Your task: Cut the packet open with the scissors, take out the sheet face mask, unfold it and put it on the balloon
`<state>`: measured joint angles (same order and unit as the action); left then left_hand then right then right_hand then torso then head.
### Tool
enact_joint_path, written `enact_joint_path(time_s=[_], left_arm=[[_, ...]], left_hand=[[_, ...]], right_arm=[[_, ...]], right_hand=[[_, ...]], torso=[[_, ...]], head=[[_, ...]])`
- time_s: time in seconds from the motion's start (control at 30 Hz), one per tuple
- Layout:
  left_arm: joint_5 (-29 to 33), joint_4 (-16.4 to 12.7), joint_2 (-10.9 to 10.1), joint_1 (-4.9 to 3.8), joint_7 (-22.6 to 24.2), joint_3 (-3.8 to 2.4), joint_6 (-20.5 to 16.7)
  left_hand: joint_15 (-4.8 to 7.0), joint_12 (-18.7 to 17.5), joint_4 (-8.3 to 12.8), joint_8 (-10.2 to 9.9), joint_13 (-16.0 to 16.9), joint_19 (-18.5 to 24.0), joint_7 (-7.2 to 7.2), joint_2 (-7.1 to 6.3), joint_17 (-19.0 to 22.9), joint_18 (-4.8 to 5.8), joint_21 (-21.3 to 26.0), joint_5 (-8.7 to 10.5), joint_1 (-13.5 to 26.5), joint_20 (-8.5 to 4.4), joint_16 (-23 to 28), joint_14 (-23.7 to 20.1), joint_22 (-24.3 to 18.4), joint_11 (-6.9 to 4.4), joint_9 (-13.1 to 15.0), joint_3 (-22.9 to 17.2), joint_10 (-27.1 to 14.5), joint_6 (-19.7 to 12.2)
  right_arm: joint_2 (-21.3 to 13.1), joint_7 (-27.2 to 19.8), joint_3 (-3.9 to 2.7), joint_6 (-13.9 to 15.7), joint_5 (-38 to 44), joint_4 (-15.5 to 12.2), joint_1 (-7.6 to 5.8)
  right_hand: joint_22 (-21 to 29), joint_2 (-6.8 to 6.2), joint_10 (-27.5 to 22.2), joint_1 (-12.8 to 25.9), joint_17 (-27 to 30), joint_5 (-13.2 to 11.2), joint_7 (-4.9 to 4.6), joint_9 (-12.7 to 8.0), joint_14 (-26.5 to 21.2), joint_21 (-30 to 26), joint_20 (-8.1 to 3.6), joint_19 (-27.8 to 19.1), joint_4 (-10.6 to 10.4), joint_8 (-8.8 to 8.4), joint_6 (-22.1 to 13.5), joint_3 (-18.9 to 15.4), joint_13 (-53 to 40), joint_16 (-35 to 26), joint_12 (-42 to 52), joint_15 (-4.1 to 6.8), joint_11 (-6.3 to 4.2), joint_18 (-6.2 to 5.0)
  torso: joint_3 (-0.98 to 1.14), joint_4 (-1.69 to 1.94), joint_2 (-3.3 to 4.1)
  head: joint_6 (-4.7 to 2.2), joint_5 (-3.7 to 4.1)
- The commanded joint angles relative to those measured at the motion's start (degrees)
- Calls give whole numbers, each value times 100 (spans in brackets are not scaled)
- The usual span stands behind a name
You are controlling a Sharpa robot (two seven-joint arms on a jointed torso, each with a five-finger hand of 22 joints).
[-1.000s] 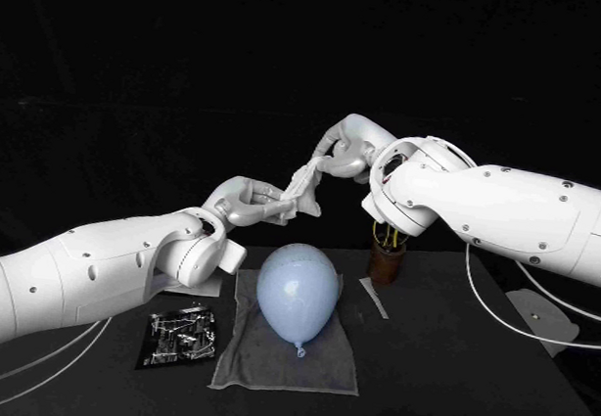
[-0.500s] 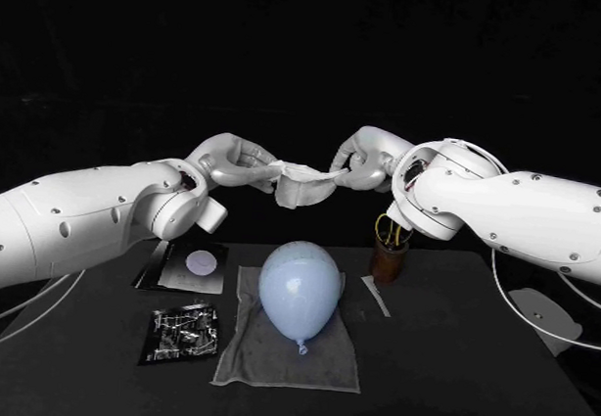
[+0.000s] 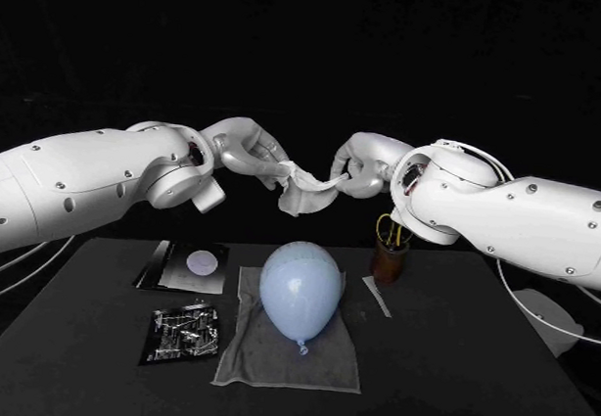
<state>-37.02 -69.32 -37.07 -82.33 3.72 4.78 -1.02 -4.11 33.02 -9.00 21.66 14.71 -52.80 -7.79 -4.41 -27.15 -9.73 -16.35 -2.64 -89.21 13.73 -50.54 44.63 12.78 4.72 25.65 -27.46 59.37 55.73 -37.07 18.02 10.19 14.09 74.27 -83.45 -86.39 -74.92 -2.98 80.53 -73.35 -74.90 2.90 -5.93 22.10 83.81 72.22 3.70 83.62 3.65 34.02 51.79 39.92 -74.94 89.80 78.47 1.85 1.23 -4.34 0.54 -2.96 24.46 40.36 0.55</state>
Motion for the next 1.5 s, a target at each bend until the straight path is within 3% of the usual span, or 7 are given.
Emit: enact_joint_path(time_s=[0.03,0.3,0.57,0.87,1.27,1.5], left_arm=[[-759,21,28,-54,-280,1,408],[-1140,93,65,-95,-310,15,375],[-1191,149,89,-104,-272,20,160],[-1135,188,128,-106,-174,21,-158],[-1181,234,141,-123,-95,14,-319],[-1336,222,120,-204,-65,-23,-309]], left_hand=[[31,32,6,20,12,48,-16,-9,1,25,-31,-11,57,-3,-28,-8,22,9,526,-50,-46,-42],[34,92,36,26,40,81,-16,-14,8,32,-95,-10,105,-12,-68,-9,80,9,566,-115,-64,-41],[36,146,60,32,64,101,-17,-15,17,34,-169,-11,152,-25,-106,-6,144,10,610,-175,-84,-45],[37,219,83,43,99,122,-19,-9,28,33,-281,-11,213,-44,-153,-12,238,12,683,-251,-109,-60],[37,291,130,52,132,170,-22,-23,44,39,-420,-10,264,-67,-202,-30,359,14,773,-332,-152,-80],[33,330,169,49,149,237,-29,-31,58,55,-506,-10,287,-77,-226,-54,442,19,827,-379,-189,-92]], right_arm=[[-5,88,-2,-118,677,14,-6],[-22,191,-8,-492,1422,13,-151],[43,210,-14,-1447,2363,-22,-414],[198,387,-8,-2036,3517,-82,-519],[320,839,22,-2261,4937,-217,-537],[365,903,39,-2210,5172,-185,-536]], right_hand=[[-998,15,62,61,-1510,23,16,32,619,42,2,40,3,39,45,48,-43,20,27,41,2,62],[-1019,-8,98,78,-1510,21,28,40,619,114,-4,69,19,44,77,71,-83,20,50,46,-8,77],[-1029,-35,125,108,-1510,5,38,48,619,152,-15,88,21,47,104,86,-113,20,65,47,-15,85],[-1045,-82,170,139,-1510,0,53,58,619,207,-31,112,33,52,148,125,-165,20,92,46,-26,99],[-1080,-149,238,198,-1510,1,81,70,619,328,-44,167,56,44,225,230,-228,20,116,66,-52,129],[-1085,-162,246,217,-1510,0,85,71,619,343,-44,176,57,39,239,256,-231,20,111,71,-57,133]], torso=[[-5,7,4],[-10,10,3],[-13,6,-5],[-5,4,0],[-8,1,1],[-7,7,1]], head=[[-1,0],[23,8],[32,31],[4,61],[17,85],[10,82]])
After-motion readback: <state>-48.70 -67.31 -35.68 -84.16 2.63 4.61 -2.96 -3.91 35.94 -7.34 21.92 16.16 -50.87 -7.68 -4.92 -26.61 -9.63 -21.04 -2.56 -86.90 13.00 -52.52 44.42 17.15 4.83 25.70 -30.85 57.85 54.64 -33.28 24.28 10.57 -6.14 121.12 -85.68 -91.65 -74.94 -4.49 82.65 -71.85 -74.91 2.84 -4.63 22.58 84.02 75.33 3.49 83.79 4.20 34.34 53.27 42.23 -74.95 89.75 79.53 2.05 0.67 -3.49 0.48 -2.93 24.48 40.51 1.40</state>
